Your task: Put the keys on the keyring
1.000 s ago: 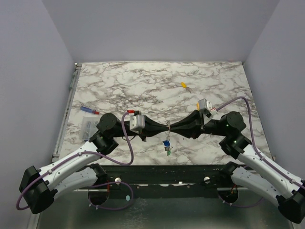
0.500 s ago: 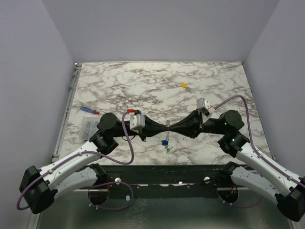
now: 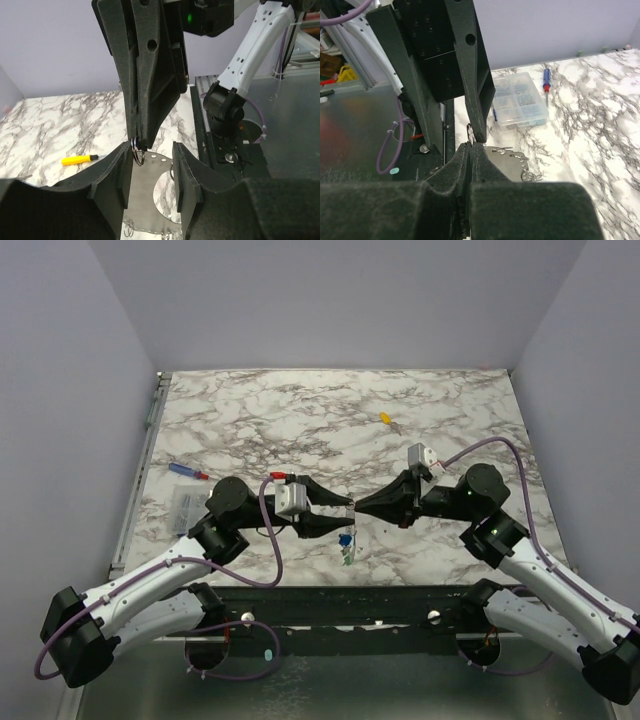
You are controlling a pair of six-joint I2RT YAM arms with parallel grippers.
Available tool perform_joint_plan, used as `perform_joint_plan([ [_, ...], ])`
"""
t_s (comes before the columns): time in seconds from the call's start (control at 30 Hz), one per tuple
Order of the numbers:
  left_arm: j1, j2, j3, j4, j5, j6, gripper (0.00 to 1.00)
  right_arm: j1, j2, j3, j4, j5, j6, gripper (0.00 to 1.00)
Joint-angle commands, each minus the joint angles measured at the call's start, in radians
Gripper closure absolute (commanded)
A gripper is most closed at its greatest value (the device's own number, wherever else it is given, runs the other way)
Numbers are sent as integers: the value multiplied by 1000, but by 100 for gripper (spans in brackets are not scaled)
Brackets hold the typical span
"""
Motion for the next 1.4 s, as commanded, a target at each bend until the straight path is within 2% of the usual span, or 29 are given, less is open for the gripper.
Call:
perform_joint_plan([
  [0.0, -8, -21, 25, -98, -4, 91, 57, 6, -15, 54, -97, 79, -80, 99],
  [0.37, -7, -36, 212, -517, -132, 357, 57, 37, -13, 97, -221, 183, -191, 99],
  [0.57, -8, -5, 320, -725, -224, 459, 61, 66, -12, 110, -252, 222, -229, 99],
  [0.73, -7, 58, 439, -899, -216, 502, 63, 91, -20, 124, -285, 246, -252, 99],
  [0.97, -13, 137, 558, -1036, -156, 522, 65, 135, -13, 141, -339, 278, -275, 99],
  [1.2, -42, 187, 630, -1110, -155, 534, 65, 150, -13, 144, -348, 301, -286, 99],
  [1.37, -61, 214, 673, -1171, -145, 538, 60, 155, -10, 145, -349, 311, -291, 99],
])
